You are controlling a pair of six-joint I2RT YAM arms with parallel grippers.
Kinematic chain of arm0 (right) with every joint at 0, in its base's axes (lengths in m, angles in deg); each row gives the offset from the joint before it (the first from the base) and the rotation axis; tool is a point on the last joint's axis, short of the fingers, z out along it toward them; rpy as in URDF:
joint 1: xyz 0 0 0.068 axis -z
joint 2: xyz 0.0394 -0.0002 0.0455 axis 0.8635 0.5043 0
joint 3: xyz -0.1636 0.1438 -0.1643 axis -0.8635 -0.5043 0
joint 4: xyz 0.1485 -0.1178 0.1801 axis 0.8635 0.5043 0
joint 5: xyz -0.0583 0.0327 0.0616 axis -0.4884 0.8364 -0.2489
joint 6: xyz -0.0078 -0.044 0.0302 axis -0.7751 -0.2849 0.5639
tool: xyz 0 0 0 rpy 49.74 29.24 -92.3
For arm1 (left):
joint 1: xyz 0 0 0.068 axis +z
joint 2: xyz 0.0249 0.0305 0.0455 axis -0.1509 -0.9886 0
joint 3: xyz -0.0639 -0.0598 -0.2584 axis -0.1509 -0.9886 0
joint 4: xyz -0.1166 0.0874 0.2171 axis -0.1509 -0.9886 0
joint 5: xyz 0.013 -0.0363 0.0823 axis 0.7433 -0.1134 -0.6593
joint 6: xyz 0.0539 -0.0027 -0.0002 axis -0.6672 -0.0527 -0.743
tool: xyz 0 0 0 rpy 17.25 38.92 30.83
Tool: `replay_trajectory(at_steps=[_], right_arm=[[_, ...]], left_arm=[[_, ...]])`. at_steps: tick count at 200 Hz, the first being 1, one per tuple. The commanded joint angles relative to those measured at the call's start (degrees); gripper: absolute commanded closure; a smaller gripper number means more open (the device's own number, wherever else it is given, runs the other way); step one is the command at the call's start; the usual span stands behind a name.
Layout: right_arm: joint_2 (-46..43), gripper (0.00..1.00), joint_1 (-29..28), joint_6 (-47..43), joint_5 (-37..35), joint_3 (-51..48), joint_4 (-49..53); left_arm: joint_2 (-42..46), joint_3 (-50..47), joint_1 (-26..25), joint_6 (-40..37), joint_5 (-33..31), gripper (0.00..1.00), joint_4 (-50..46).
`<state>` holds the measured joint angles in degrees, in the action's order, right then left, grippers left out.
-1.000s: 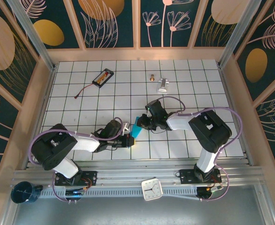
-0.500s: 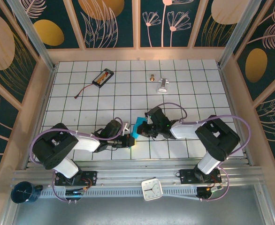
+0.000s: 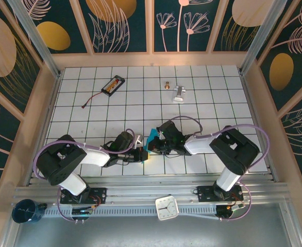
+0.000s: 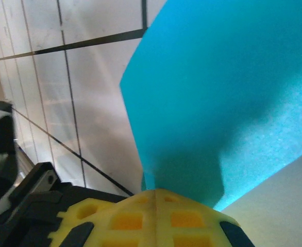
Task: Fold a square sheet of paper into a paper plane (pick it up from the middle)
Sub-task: Perform the fifth fold on the wing at the bottom-center of the table.
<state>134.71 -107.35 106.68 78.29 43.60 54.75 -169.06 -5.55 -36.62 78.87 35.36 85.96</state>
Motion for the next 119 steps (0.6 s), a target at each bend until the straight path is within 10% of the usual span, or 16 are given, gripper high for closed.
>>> replay_trajectory(at_steps=[1,119], right_arm=[[2.0,0.98,0.0,-0.1,-0.5,-0.1,-1.4],[6.2,0.98,5.9,-5.4,1.1,1.7,0.5]], left_arm=[[-2.6,-3.2,-0.2,0.3,-0.8,1.00,-13.4],[-4.7,-5.3,0.2,-0.7,0.3,1.00,-12.7]])
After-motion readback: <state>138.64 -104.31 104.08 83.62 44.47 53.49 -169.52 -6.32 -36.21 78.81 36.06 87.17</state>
